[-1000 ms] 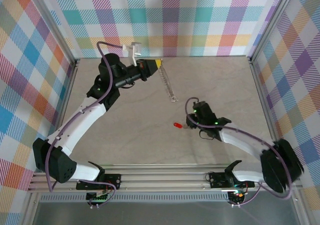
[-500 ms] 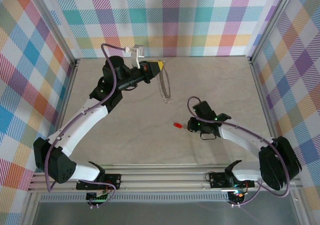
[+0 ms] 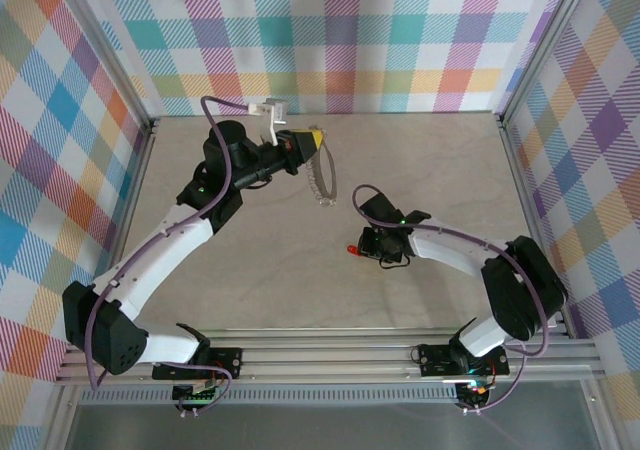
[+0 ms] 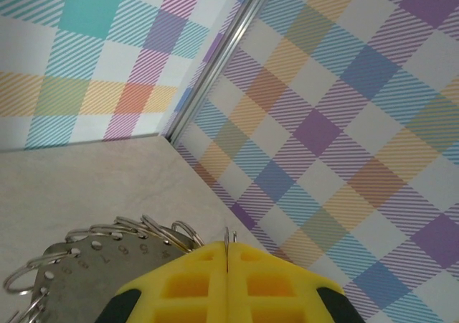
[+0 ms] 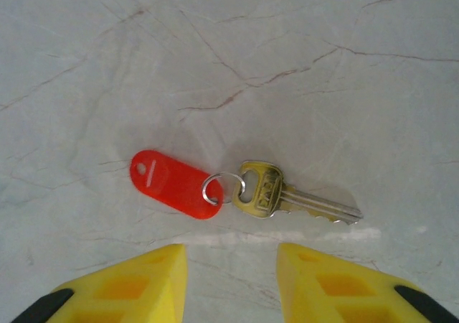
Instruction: Put the keys on the keyring
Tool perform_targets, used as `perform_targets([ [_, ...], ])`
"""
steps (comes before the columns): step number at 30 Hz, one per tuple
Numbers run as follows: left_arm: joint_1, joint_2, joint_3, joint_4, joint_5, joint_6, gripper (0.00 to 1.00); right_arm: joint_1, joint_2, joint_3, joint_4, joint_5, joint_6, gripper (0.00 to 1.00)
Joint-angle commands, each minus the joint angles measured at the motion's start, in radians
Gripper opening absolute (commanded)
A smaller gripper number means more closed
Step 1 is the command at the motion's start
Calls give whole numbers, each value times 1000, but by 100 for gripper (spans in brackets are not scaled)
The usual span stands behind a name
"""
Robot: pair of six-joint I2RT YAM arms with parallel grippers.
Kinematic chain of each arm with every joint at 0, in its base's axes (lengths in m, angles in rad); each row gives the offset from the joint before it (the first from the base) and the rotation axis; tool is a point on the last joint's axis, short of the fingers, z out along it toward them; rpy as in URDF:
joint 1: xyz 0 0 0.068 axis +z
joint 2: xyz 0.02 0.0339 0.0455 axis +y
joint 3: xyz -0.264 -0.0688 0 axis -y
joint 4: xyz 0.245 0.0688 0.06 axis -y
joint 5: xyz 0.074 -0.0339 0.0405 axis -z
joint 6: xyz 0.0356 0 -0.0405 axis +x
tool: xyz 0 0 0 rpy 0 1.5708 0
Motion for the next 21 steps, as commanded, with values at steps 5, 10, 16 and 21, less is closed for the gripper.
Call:
perform_targets([
  [5,-11,-59,-14,105,7,4,0,4,73,86,-44,32,35,39],
  [10,-11,-58,-29,131,15,-20,0,5,150,141,-61,28,20,40],
  [16,-11,-51,-39,160,26,-46,0,6,206,157,-78,40,21,39],
  [21,-11,-41,-33,168,35,-54,0,7,240,160,-64,45,20,38],
])
